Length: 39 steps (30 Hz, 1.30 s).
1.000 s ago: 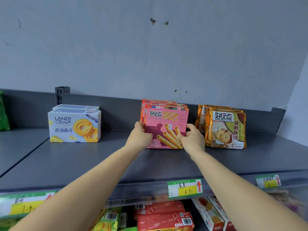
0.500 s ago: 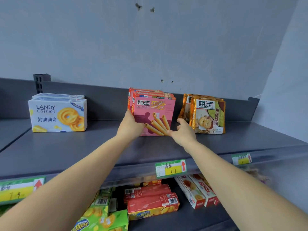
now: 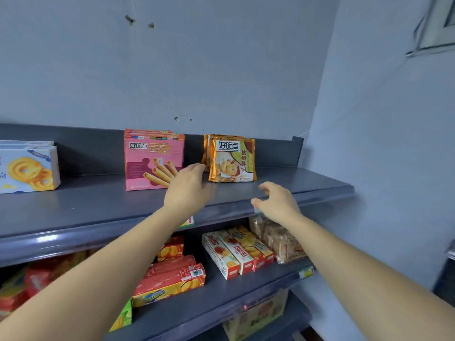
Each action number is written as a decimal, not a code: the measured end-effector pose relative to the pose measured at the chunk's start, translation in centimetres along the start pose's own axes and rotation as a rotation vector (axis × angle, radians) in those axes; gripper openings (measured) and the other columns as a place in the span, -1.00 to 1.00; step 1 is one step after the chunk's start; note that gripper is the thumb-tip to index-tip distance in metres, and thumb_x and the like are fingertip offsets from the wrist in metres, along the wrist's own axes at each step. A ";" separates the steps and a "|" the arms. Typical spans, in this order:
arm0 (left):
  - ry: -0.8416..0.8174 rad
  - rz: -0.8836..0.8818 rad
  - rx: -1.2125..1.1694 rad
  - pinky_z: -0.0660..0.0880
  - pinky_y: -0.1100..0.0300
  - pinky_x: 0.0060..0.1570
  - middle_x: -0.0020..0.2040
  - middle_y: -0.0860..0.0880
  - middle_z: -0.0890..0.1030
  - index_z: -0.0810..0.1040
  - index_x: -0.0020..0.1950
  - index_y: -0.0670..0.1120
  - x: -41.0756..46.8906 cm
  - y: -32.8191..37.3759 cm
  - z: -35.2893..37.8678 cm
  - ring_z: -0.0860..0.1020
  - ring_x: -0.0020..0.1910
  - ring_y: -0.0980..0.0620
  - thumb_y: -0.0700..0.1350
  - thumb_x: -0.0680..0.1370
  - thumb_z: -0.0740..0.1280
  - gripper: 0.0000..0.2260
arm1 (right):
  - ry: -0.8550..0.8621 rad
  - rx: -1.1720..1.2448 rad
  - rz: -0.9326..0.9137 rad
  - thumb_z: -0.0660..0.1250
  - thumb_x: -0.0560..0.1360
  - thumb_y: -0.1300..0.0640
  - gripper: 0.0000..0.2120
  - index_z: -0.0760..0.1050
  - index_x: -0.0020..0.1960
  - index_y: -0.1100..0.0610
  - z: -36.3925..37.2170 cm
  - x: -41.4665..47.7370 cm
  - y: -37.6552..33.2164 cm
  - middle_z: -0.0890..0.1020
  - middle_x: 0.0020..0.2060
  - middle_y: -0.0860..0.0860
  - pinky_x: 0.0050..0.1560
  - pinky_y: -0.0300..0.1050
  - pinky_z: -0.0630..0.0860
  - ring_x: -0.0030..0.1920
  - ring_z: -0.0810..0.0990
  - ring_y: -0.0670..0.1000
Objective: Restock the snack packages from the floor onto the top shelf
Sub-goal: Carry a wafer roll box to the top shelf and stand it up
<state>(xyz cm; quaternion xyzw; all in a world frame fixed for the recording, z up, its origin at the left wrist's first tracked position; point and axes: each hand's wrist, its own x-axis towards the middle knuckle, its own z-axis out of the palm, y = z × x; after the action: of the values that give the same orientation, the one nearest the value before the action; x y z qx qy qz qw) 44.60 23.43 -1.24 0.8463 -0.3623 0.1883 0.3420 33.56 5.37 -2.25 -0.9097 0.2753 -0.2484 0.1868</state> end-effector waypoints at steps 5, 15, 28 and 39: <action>-0.199 0.113 0.086 0.44 -0.07 0.22 0.31 -0.11 0.49 0.43 0.34 -0.15 -3.3 7.0 5.5 0.43 0.30 -0.15 -0.04 0.56 0.27 -0.62 | 0.029 -0.128 0.125 0.38 0.48 -0.03 -0.51 0.41 0.37 0.03 -5.0 -4.9 8.4 0.51 0.33 0.01 0.23 -0.03 0.46 0.31 0.48 0.08; -0.466 0.455 0.147 0.46 0.02 0.10 0.26 -0.13 0.51 0.44 0.32 -0.10 -10.4 18.0 14.7 0.49 0.22 -0.18 0.00 0.54 0.24 -0.63 | -0.018 -0.334 0.406 0.32 0.52 0.05 -0.55 0.39 0.40 0.04 -11.0 -17.9 21.3 0.46 0.32 0.09 0.27 -0.01 0.42 0.32 0.44 0.12; -0.790 0.927 -0.088 0.48 0.06 0.07 0.23 -0.07 0.52 0.43 0.32 -0.09 -22.0 29.5 21.3 0.48 0.20 -0.09 -0.03 0.58 0.21 -0.67 | 0.069 -0.494 0.972 0.32 0.50 0.11 -0.63 0.47 0.29 0.16 -16.1 -40.1 25.4 0.54 0.21 0.15 0.12 0.02 0.52 0.21 0.52 0.17; -0.942 1.322 -0.217 0.48 0.07 -0.01 0.21 -0.09 0.53 0.44 0.31 -0.08 -38.2 41.0 20.6 0.50 0.19 -0.11 0.03 0.58 0.24 -0.66 | 0.192 -0.470 1.467 0.33 0.48 0.10 -0.70 0.51 0.21 0.12 -19.7 -61.4 24.5 0.59 0.16 0.13 0.01 -0.03 0.50 0.15 0.55 0.19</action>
<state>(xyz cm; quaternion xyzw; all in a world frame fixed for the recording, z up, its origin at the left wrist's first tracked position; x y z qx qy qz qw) -9.81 6.55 -19.02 0.4107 -0.9083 -0.0602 0.0524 -31.92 18.73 -19.47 -0.4851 0.8676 -0.0740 0.0809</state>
